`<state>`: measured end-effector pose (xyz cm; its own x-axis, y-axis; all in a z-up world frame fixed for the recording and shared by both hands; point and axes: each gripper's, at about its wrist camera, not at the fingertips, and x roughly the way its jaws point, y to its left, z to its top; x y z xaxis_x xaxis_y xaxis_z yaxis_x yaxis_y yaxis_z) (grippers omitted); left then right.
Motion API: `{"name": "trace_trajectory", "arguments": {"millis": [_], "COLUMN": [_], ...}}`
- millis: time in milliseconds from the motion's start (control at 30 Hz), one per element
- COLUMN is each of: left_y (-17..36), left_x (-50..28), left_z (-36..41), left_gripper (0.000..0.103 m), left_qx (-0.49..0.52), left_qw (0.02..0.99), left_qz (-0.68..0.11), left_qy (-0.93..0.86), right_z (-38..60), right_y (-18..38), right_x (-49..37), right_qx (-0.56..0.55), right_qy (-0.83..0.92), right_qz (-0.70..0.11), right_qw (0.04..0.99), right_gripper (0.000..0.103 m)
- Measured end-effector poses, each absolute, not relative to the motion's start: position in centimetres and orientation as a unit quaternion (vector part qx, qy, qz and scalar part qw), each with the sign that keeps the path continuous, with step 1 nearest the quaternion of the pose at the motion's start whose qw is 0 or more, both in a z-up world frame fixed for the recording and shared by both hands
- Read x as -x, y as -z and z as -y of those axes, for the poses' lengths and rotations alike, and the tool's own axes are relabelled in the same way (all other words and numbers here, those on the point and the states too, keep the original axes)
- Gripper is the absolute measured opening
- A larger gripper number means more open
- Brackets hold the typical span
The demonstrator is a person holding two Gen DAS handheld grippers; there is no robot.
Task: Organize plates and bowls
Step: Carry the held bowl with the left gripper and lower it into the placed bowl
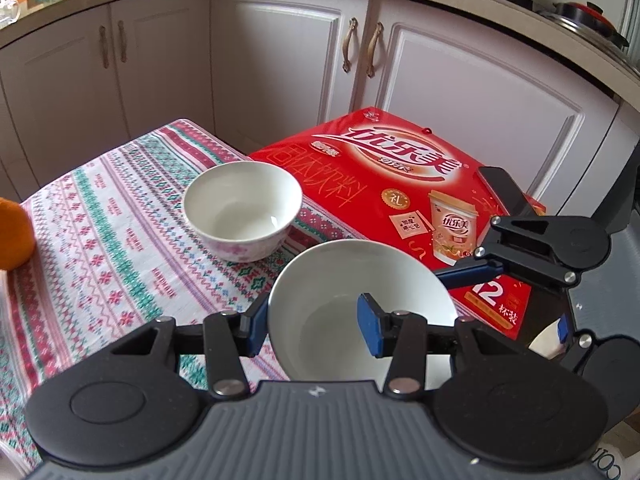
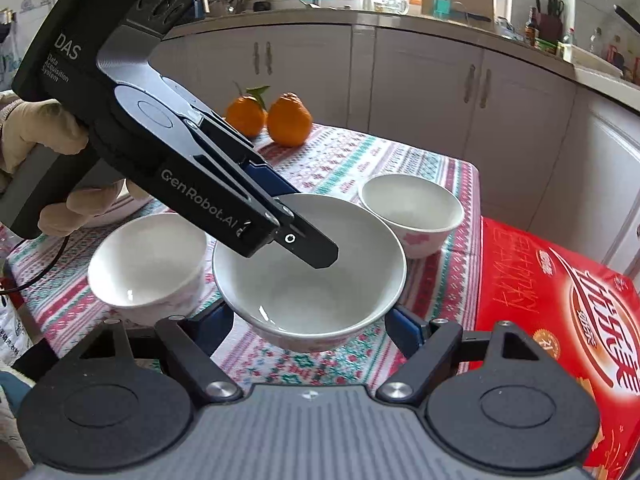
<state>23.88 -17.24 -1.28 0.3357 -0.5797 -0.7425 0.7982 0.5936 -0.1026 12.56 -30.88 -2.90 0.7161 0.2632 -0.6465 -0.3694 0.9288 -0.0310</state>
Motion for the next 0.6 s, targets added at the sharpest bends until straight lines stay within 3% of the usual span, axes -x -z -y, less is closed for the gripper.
{"name": "trace_trajectory", "arguments": {"millis": [600], "left_y": [-1.1], "left_x": [-21.3], "left_z": [9.9], "left_gripper": [0.045], "left_qx": [-0.116], "left_qw": [0.843], "left_qz": [-0.359], "left_qy": [0.383], "right_z": [24.9], "right_y": [0.5], "right_x": [-11.7], "right_qx": [0.116], "right_qy": [-0.225], "right_qz": [-0.313], "right_qw": [0.915], "right_gripper": [0.086]}}
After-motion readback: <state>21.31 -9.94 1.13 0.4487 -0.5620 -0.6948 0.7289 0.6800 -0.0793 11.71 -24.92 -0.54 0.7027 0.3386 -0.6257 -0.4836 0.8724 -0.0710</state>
